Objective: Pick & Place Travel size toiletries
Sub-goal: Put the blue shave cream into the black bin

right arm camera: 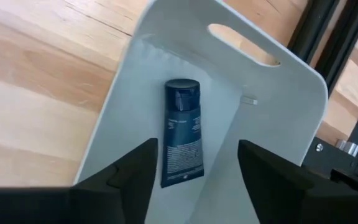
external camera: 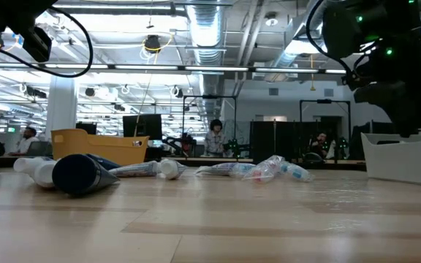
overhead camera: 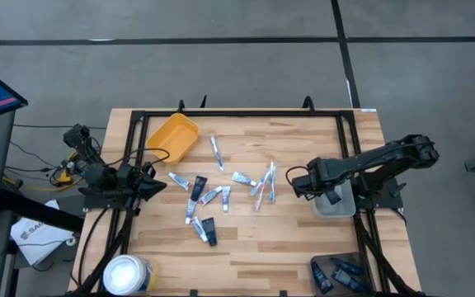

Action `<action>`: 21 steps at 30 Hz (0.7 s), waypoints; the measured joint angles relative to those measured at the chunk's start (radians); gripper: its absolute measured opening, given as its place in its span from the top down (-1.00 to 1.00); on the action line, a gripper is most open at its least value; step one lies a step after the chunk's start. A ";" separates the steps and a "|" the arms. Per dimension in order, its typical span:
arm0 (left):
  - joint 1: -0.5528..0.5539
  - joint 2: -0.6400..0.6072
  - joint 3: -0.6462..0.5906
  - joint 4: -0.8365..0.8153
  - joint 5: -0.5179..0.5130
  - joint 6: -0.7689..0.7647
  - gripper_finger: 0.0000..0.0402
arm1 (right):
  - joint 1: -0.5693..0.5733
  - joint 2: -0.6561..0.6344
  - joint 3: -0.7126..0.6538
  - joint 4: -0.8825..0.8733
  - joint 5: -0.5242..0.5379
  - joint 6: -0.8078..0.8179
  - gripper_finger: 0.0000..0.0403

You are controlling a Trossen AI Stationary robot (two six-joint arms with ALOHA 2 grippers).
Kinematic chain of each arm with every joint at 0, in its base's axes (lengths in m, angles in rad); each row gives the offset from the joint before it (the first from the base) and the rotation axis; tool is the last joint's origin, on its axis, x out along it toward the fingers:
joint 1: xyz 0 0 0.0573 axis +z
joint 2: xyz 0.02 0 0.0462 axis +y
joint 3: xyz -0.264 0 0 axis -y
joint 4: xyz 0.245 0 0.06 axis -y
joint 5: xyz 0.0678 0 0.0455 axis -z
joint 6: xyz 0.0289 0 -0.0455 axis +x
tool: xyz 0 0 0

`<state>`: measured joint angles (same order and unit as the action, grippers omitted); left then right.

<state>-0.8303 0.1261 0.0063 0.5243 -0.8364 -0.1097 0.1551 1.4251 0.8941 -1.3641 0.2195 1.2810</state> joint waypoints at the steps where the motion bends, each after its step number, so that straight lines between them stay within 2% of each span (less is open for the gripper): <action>1: 0.000 0.000 0.000 0.000 0.000 0.000 0.99 | 0.000 -0.009 0.002 -0.002 0.000 -0.007 -0.10; 8: 0.000 0.000 0.000 0.000 0.000 0.000 0.99 | -0.018 -0.113 0.080 -0.003 0.026 -0.052 -0.13; 12: 0.000 0.000 0.000 0.000 0.000 0.000 0.99 | -0.045 -0.154 0.159 0.062 0.044 -0.140 -0.10; 16: 0.000 0.000 0.000 0.000 0.000 0.000 0.99 | -0.071 -0.154 0.231 0.223 0.044 -0.298 -0.05; 21: 0.000 0.000 0.000 0.000 0.000 0.000 0.99 | -0.080 -0.068 0.299 0.513 0.044 -0.494 0.06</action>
<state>-0.8305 0.1261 0.0063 0.5245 -0.8365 -0.1097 0.0750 1.3570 1.1928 -0.8511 0.2634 0.7872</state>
